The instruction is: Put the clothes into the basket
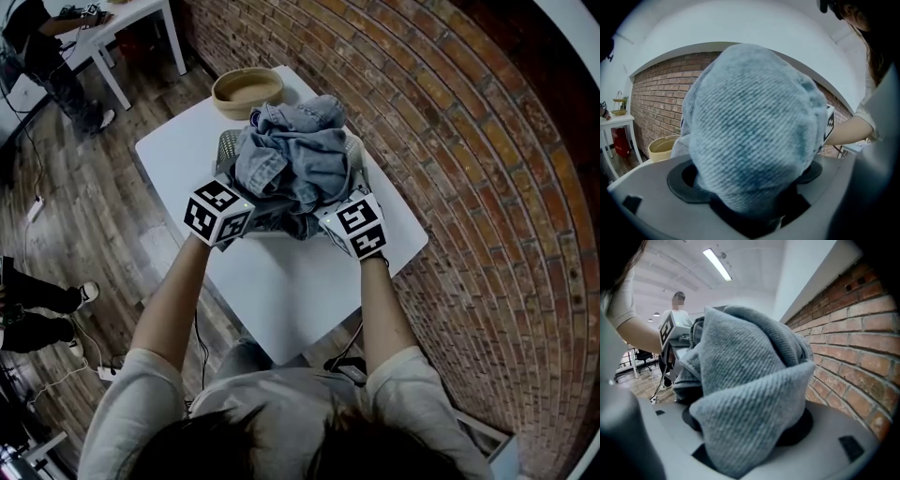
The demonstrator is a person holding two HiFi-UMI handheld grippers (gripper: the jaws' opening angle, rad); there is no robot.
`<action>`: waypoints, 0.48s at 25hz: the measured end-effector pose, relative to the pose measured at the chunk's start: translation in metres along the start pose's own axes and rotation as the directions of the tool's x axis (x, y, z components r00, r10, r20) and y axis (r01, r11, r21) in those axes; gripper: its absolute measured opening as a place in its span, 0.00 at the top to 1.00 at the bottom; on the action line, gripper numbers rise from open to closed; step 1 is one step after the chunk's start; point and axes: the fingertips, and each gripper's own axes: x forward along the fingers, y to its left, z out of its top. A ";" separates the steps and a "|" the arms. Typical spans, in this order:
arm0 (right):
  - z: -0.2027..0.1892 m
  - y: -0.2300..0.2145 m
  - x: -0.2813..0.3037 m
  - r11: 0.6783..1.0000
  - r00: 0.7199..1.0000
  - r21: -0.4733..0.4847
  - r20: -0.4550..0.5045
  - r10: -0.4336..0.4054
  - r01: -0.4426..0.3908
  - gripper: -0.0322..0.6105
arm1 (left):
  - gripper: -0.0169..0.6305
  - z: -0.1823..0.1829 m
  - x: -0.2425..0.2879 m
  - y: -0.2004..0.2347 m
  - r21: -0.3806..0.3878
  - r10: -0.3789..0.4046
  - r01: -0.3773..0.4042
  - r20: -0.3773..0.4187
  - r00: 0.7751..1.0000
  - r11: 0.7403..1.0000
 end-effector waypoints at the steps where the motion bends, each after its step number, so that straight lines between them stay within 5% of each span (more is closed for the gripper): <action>1: -0.003 -0.002 0.001 1.000 1.000 0.020 -0.005 0.001 -0.001 0.43 | 0.19 -0.002 0.001 0.003 -0.014 0.003 -0.003 -0.008 1.000 1.000; 12: -0.031 -0.013 0.009 0.991 0.996 0.128 -0.089 -0.023 0.034 0.45 | 0.25 -0.030 0.003 0.024 -0.104 0.067 -0.078 -0.101 0.993 0.991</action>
